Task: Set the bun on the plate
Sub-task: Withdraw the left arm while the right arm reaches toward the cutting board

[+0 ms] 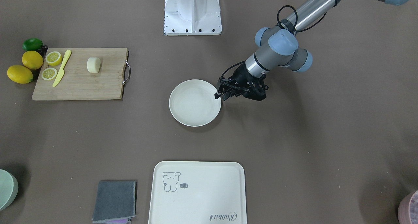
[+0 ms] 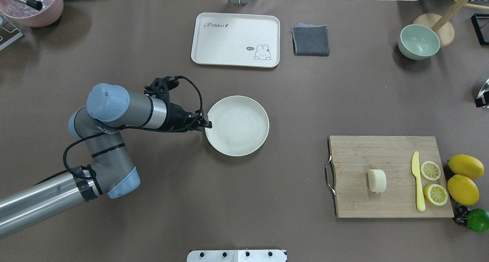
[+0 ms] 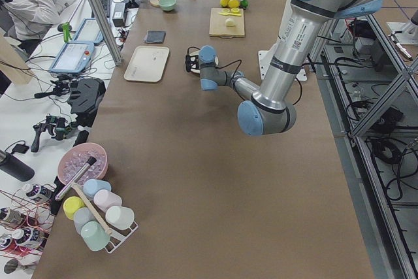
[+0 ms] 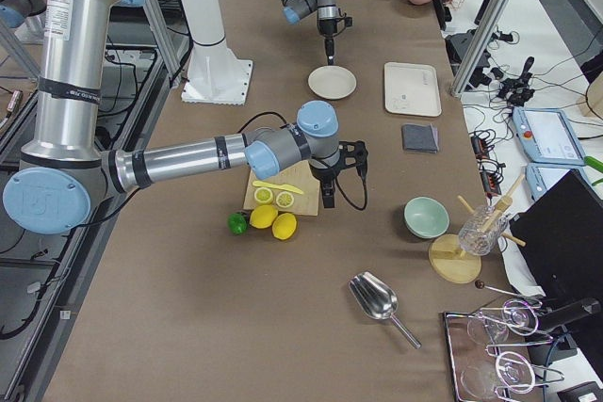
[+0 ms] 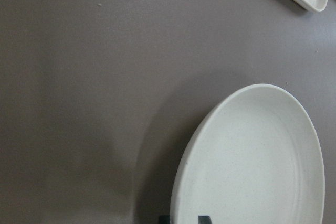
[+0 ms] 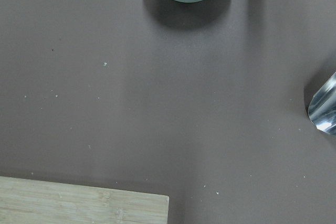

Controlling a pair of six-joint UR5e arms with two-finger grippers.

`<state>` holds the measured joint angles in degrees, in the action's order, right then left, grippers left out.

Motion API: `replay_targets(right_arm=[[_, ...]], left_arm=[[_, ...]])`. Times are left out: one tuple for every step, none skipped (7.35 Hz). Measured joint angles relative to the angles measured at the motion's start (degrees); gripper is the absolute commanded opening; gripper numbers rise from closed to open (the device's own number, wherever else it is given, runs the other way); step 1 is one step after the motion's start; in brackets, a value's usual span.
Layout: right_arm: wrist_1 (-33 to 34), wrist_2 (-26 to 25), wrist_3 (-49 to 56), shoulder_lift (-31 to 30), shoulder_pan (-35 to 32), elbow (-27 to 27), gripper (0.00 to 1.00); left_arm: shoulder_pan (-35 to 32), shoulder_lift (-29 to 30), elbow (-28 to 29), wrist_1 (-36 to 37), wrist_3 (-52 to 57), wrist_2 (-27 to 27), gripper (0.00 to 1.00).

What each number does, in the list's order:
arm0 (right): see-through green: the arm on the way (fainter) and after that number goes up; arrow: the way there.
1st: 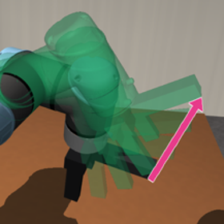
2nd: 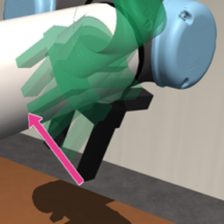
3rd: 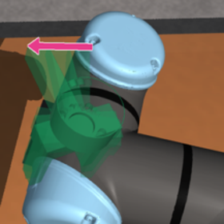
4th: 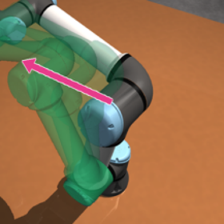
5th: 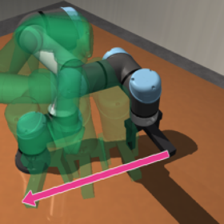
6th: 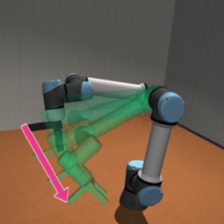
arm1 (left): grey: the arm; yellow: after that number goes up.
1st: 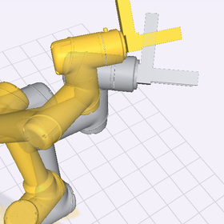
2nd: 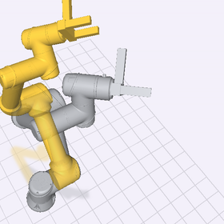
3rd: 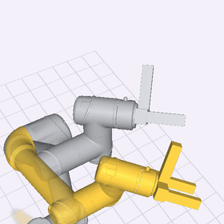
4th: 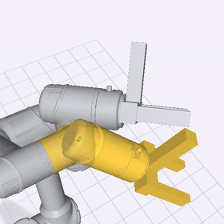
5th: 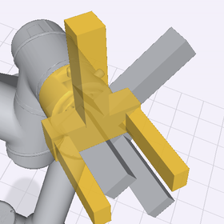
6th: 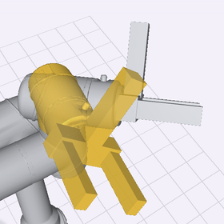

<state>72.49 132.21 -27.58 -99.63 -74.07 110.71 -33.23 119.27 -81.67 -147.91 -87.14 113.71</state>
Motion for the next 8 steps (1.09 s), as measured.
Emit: replay_targets(right_arm=[[-0.04,0.08,-1.14,0.17,0.10,0.23,1.00],[-0.06,0.11,-2.74,0.45,0.46,0.58,1.00],[-0.07,-0.04,-4.88,0.77,1.43,1.26,1.00],[-0.07,-0.43,-7.60,1.17,2.87,2.23,1.00],[-0.05,-1.16,-10.22,1.61,4.48,3.11,1.00],[-0.01,-3.02,-13.76,2.02,7.05,4.15,1.00],[0.00,-6.01,-18.65,2.33,10.81,5.72,1.00],[0.01,-9.19,-24.14,2.99,15.19,7.25,1.00]], left_arm=[[-0.44,-0.27,-1.16,0.69,0.05,0.21,0.97],[-1.68,-0.56,-3.52,3.50,0.23,0.72,0.97],[-3.77,-1.16,-6.94,8.45,1.70,2.60,0.97],[-6.97,-2.39,-10.84,14.83,5.39,5.98,0.97],[-11.00,-4.33,-14.79,21.60,10.39,9.19,0.97],[-15.45,-7.40,-18.93,28.61,17.01,11.35,0.97],[-19.58,-10.96,-22.63,35.12,25.06,12.29,0.97],[-23.92,-14.32,-25.42,41.25,34.45,12.66,0.97]])
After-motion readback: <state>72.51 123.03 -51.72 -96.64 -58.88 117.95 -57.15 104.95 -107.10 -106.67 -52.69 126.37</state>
